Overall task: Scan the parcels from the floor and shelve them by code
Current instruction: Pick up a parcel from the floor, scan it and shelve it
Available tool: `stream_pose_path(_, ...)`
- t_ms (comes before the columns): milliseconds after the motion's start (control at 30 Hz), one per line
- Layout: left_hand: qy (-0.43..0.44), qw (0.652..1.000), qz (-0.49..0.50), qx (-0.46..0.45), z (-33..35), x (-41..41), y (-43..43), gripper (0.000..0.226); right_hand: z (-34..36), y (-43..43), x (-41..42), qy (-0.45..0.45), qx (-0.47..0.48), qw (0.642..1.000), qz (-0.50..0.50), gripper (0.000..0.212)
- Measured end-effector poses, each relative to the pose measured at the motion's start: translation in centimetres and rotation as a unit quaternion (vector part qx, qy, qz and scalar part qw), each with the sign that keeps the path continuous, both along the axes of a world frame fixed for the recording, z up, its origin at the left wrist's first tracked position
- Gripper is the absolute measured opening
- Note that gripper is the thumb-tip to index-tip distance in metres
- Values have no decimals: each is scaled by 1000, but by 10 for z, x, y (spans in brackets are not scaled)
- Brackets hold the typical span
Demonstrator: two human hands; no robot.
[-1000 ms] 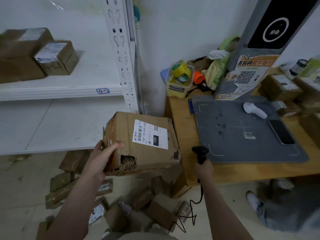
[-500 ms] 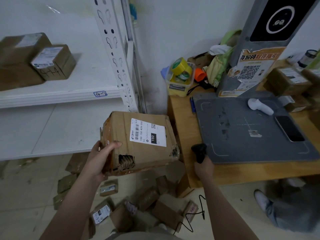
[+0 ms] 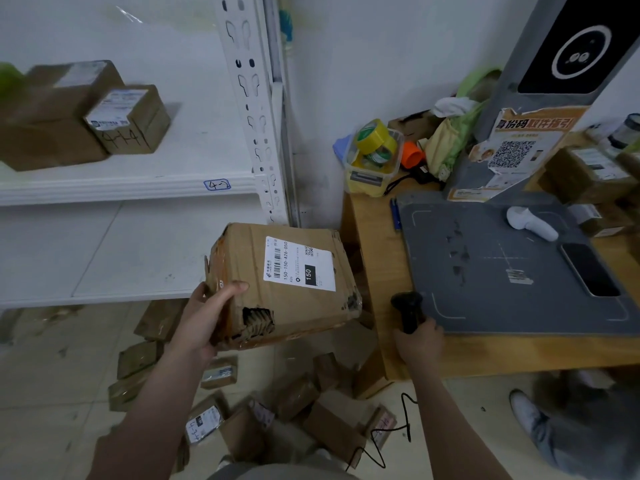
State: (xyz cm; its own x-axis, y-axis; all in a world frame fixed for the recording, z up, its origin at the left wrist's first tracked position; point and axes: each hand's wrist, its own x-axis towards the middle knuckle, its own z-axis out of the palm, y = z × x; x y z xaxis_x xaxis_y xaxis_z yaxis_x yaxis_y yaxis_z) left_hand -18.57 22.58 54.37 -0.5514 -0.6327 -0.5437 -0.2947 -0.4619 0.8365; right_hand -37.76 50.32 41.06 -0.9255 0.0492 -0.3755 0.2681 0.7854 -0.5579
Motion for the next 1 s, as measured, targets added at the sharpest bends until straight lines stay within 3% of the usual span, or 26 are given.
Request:
stream_pose_path(67, 3, 1000, 5, 8, 0, 4, -3, 73, 10, -2, 3, 42, -2, 999, -12, 69)
stream_pose_path(233, 4, 1000, 18, 4, 3, 22, -23, 107, 45, -27, 10, 118, -50, 992, -14, 68)
stream_pose_path(367, 32, 999, 27, -12, 10, 40, -45, 99, 81, -68, 28, 137, -89, 986, 37, 62)
stream_pose_path(467, 56, 998, 42, -5, 20, 63, -64, 97, 107, -108, 51, 104, -193, 973, 71, 60)
stream_pose_path(567, 77, 996, 51, -14, 38, 95, -84, 60, 134, -152, 83, 23, -304, 946, 106, 64)
stream_pose_path(633, 93, 995, 45, -14, 48, 122, -100, 53, 151, -182, 108, -53, -382, 913, 133, 62)
stream_pose_path(733, 119, 992, 30, -30, 55, 169, -126, 73, 171, -220, 149, -129, -421, 875, 199, 61)
stream_pose_path(867, 136, 989, 24, -59, 59, 236, -165, 89, 183, -260, 201, -194, -474, 820, 255, 89)
stream_pose_path(1000, 160, 985, 33, -63, 61, 294, -202, 102, 192, -296, 241, -260, -515, 769, 276, 80)
